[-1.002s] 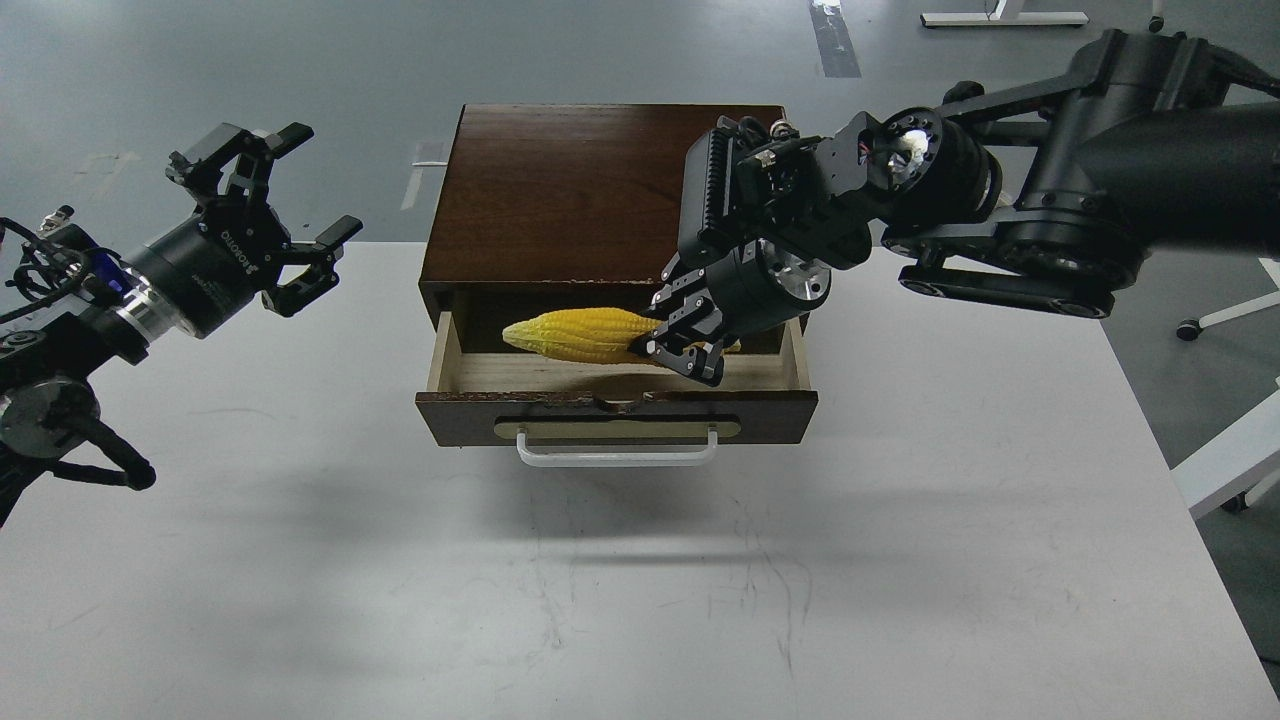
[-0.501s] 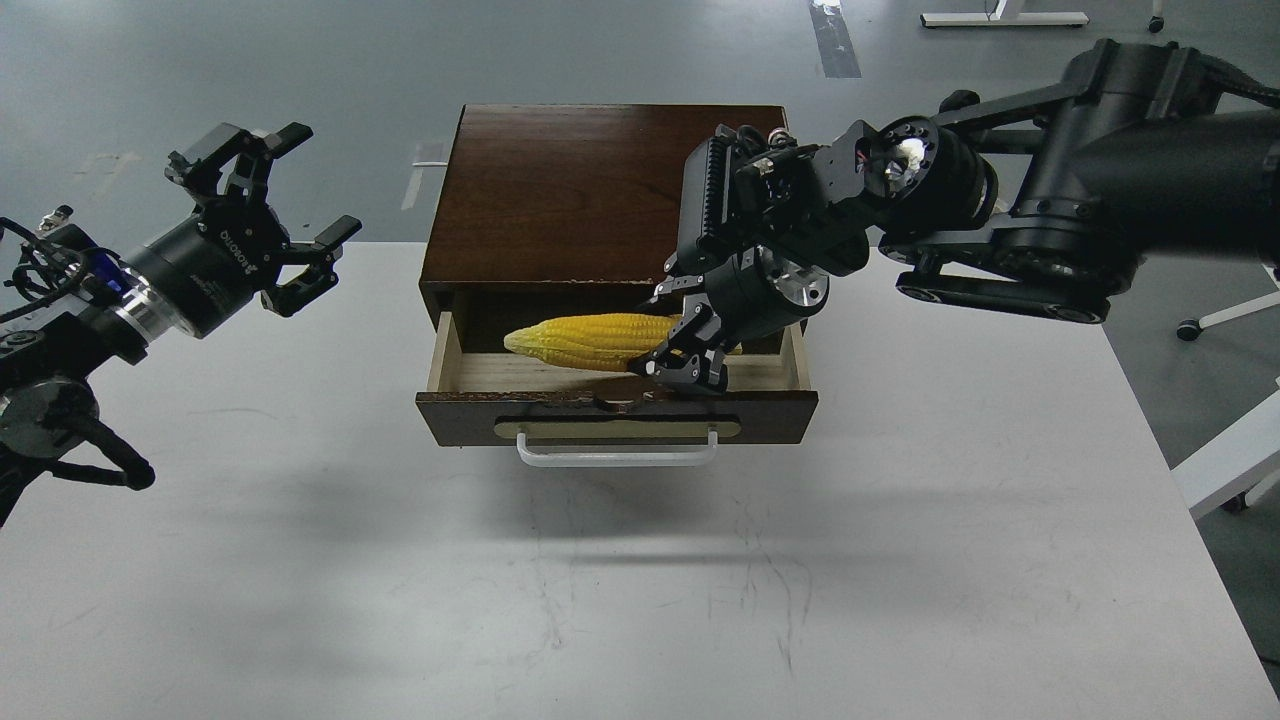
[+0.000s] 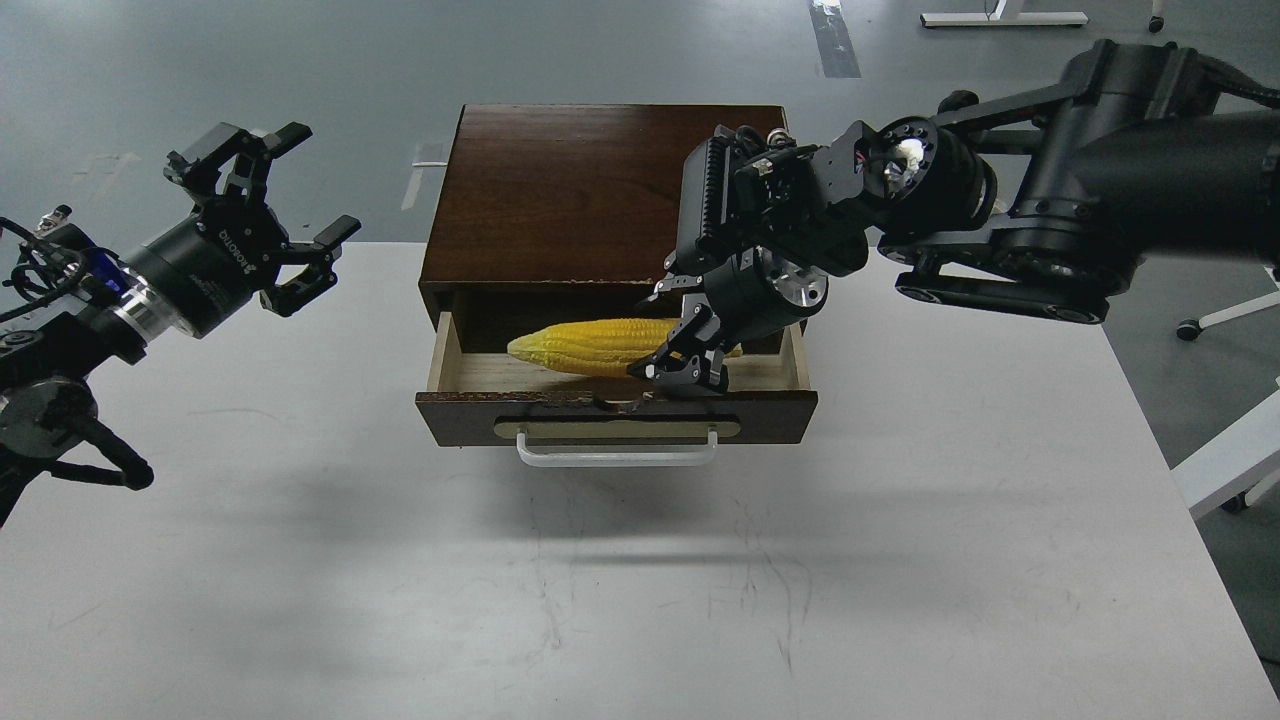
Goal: Put corn in drawer with both arms
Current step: 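Open the right gripper and withdraw it up from the drawer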
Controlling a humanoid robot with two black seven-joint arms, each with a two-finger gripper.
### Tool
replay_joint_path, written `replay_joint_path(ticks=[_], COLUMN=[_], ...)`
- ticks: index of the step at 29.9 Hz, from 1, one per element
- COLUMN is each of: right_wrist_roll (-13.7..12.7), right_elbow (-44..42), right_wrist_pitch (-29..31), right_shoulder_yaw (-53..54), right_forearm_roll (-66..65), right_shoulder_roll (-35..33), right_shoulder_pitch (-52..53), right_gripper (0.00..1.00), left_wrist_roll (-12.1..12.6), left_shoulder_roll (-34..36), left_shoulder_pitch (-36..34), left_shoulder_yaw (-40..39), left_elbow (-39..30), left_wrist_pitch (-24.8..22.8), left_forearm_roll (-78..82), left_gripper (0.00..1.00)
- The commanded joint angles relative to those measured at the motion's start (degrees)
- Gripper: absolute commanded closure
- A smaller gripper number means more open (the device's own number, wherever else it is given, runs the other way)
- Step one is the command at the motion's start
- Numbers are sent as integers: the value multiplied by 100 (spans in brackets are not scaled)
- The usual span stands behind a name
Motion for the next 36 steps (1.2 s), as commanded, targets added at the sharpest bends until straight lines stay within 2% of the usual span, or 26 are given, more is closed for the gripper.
replay_joint_path(ticks=[1, 11, 18, 20, 25, 26, 27, 30, 34, 36], right_wrist_roll=[0, 0, 0, 0, 0, 0, 0, 0, 0, 0], right_elbow=[1, 9, 220, 264, 247, 247, 221, 212, 194, 194], right_wrist_pitch=[1, -8, -8, -8, -8, -8, -17, -35, -61, -148], right_shoulder_yaw=[6, 41, 277, 375, 980, 981, 1095, 1629, 2448, 3184], right_forearm_roll=[0, 17, 1017, 1265, 2825, 2830, 3352, 4618, 5509, 6000], right_shoulder_roll=[0, -18, -245, -360, -1141, -1143, -1325, -1826, -2364, -2740], right_shoulder_pitch=[0, 18, 386, 431, 361, 361, 265, -261, -1096, -1947], right_gripper=[41, 40, 38, 34, 12, 12, 7, 6, 4, 4], left_wrist_roll=[0, 0, 0, 0, 0, 0, 0, 0, 0, 0], left_shoulder_roll=[-1, -1, -1, -1, -9, -9, -9, -36, -71, -71], left_shoulder_pitch=[0, -18, -35, -35, -35, -35, -35, -35, -35, -26], left_shoulder_yaw=[-4, -4, -4, -4, -4, -4, -4, -4, -4, -4], left_elbow=[0, 0, 0, 0, 18, 18, 18, 26, 35, 35], left_wrist_pitch=[8, 8, 8, 8, 8, 8, 8, 8, 8, 8], left_forearm_roll=[0, 0, 0, 0, 0, 0, 0, 0, 0, 0], left_gripper=[2, 2, 2, 2, 2, 2, 2, 2, 2, 2])
